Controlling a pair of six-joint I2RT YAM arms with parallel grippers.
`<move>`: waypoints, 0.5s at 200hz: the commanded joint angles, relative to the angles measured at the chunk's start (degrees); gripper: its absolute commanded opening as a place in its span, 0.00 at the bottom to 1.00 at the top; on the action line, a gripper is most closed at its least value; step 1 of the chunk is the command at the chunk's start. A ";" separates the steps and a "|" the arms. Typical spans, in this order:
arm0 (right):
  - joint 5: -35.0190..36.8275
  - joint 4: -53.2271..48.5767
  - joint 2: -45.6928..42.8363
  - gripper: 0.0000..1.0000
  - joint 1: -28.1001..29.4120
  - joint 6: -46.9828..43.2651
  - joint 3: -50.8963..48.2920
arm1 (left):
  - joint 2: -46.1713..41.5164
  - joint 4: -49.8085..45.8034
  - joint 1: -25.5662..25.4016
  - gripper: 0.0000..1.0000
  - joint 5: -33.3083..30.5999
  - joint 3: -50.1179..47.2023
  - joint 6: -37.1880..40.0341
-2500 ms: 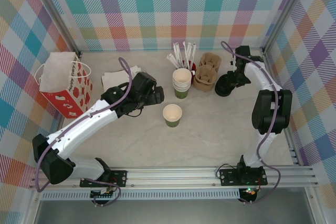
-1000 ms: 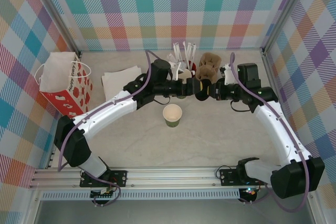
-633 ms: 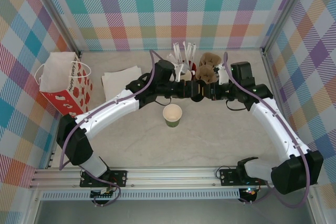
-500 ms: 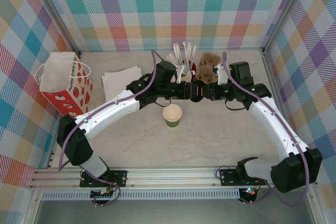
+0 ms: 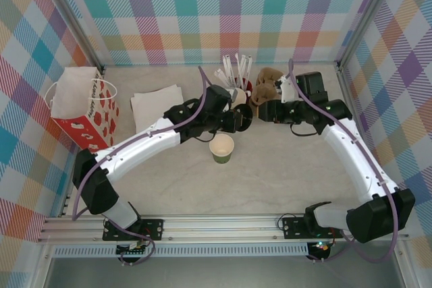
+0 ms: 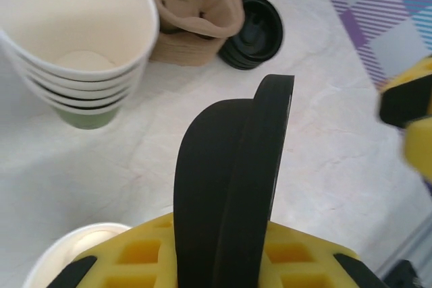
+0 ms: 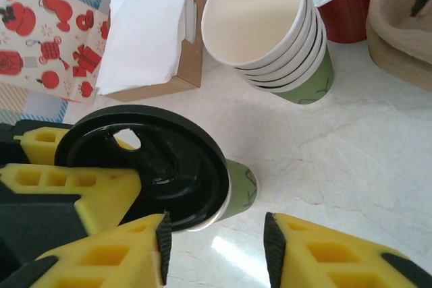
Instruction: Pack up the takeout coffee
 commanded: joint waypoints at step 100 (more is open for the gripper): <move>-9.56 -8.45 -0.99 0.73 -1.82 32.73 7.61 | -5.36 6.31 -14.54 0.08 -44.16 -6.89 32.69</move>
